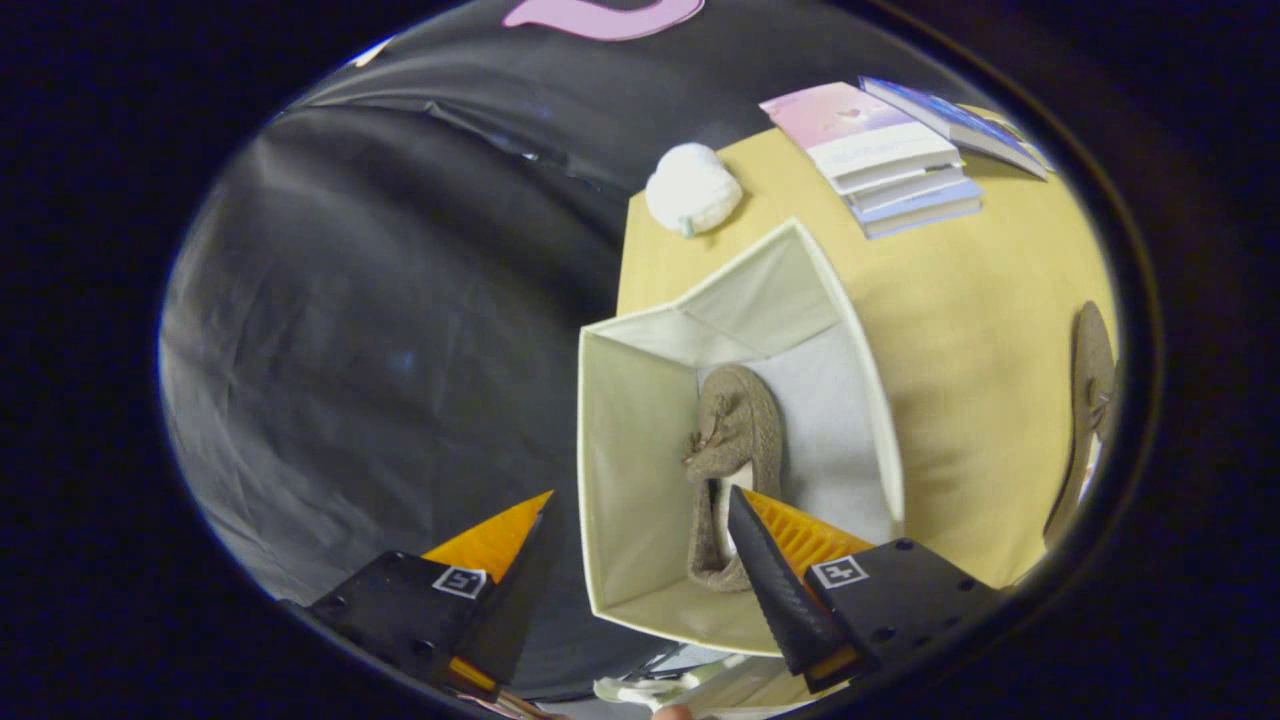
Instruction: Open the storage box then place both shoes into the box .Put the left shoe in first, then the right shoe, with the right side of both shoes facing outward in a uniform manner.
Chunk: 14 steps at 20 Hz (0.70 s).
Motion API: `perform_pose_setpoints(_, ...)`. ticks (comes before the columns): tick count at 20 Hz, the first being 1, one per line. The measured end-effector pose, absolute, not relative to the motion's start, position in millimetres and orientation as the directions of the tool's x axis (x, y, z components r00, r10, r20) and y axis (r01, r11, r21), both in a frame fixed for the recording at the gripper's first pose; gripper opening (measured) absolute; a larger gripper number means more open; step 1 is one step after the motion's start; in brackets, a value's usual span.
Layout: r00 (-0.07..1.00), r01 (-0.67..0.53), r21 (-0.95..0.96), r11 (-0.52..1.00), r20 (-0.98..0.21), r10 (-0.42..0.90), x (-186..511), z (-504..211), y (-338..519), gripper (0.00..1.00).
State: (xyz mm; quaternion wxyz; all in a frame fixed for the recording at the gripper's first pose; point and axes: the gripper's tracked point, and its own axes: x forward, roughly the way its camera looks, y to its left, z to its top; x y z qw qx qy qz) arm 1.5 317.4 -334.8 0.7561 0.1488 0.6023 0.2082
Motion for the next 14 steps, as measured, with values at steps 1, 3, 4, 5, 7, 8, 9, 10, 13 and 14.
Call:
perform_pose_setpoints(1, 0.206, -0.139, 0.484, 0.864, -0.839, 0.503, 5, -323, 308, 1.0)
perform_pose_setpoints(3, 0.248, -0.149, 0.477, 0.866, -0.83, 0.5, 15, -301, 281, 1.0)
perform_pose_setpoints(4, 0.272, -0.152, 0.466, 0.872, -0.828, 0.49, 21, -293, 264, 1.0)
perform_pose_setpoints(5, 0.294, -0.154, 0.448, 0.881, -0.83, 0.474, 27, -286, 245, 1.0)
perform_pose_setpoints(7, 0.338, -0.153, 0.398, 0.905, -0.839, 0.426, 36, -273, 205, 1.0)
perform_pose_setpoints(8, 0.356, -0.15, 0.369, 0.917, -0.845, 0.398, 41, -268, 182, 1.0)
perform_pose_setpoints(9, 0.368, -0.142, 0.34, 0.93, -0.854, 0.368, 44, -263, 159, 1.0)
perform_pose_setpoints(10, 0.38, -0.132, 0.311, 0.941, -0.861, 0.337, 48, -261, 138, 1.0)
perform_pose_setpoints(13, 0.392, -0.095, 0.223, 0.97, -0.887, 0.243, 56, -264, 75, 1.0)
perform_pose_setpoints(14, 0.389, -0.08, 0.206, 0.975, -0.894, 0.221, 56, -267, 59, 1.0)
